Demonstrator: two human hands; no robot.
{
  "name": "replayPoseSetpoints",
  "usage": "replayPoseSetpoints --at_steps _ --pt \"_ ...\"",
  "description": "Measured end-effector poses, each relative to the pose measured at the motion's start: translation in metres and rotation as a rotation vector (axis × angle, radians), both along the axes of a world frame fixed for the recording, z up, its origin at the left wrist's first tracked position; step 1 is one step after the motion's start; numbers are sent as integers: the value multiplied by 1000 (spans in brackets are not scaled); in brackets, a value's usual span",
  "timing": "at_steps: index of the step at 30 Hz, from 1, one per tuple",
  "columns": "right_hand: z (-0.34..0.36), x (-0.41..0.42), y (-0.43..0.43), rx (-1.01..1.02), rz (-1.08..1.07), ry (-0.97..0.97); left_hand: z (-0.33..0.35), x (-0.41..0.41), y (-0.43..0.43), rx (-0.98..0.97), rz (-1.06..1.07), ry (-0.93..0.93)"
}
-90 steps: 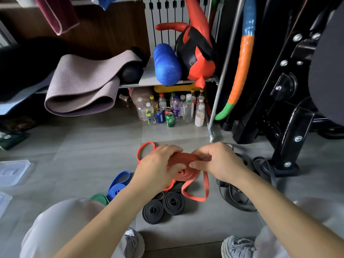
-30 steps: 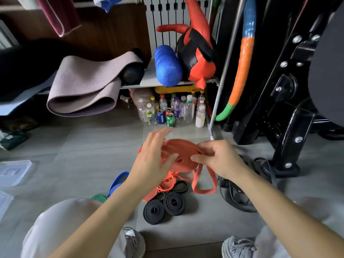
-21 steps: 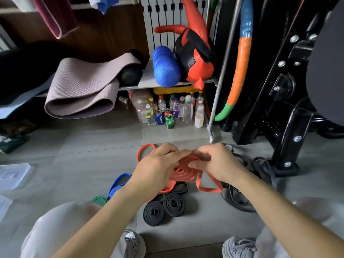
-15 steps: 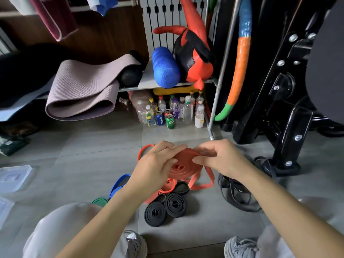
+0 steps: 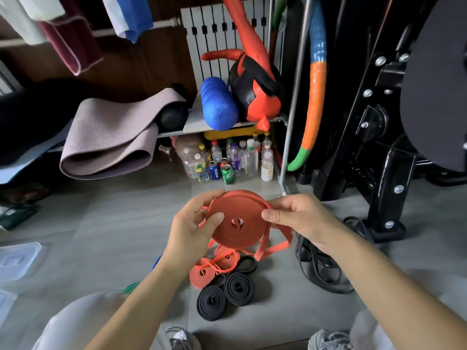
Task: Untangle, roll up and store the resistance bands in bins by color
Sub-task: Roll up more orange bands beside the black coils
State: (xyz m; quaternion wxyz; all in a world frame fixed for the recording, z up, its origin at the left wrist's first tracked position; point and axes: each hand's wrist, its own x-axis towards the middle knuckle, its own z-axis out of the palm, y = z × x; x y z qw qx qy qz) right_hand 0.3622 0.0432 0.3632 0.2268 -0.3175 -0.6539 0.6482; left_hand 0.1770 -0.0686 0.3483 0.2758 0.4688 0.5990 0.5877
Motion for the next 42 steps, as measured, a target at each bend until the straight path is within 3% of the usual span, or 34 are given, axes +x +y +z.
replayPoseSetpoints --at_steps 3,8,16,23,27,33,37,42 --pt "1 2 3 -52 -25 9 1 1 0 2 10 -37" --pt "-2 4 2 156 -48 -76 2 1 0 -7 -2 -28" --pt "-4 -1 -4 262 -68 -110 2 5 -1 -33 -45 33" --pt "-15 -3 -9 279 28 -277 1 -3 1 -200 -57 236" --pt "-15 -6 -9 401 27 -317 -2 0 0 -204 -78 332" --pt "-22 -9 -12 347 90 -315 -8 7 -3 -264 -187 592" --pt "-18 -10 -7 275 30 -277 2 1 1 -231 -144 444" --pt "-33 1 9 331 207 -592 13 -20 1 -118 45 259"
